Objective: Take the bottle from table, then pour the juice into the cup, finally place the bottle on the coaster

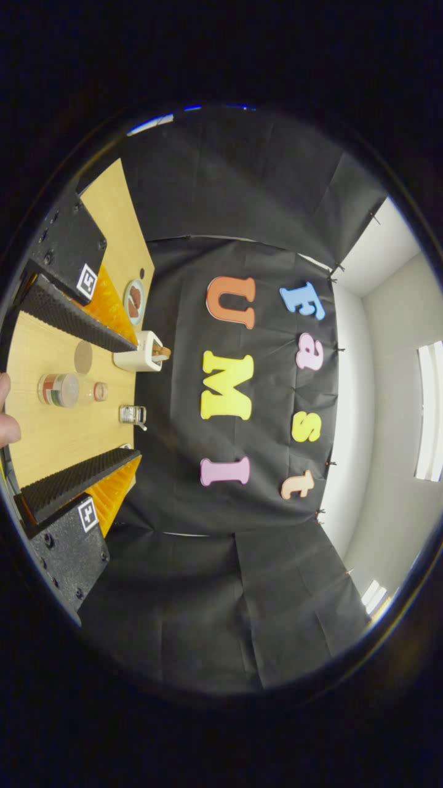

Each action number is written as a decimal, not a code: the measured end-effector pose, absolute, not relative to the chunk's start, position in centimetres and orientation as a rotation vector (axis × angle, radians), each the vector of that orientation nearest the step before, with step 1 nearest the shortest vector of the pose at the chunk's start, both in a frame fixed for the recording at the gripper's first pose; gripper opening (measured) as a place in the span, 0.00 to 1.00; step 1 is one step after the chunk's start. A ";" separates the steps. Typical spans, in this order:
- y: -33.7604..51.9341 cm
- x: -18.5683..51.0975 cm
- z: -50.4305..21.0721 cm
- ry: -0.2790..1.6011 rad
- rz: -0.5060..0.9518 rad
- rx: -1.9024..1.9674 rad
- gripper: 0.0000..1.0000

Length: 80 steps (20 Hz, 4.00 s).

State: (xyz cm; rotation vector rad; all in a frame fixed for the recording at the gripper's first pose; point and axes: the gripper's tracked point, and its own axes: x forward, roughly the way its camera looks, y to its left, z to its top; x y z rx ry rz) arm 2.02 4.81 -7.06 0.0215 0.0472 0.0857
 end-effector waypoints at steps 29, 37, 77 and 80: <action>7.4 13.7 -30.9 0.433 0.094 0.182 0.98; 7.8 13.9 -29.6 0.425 0.091 0.112 0.80; 18.7 16.9 -25.1 -0.008 0.172 -1.414 0.77; 18.6 17.3 -24.4 -0.025 0.167 -1.462 0.77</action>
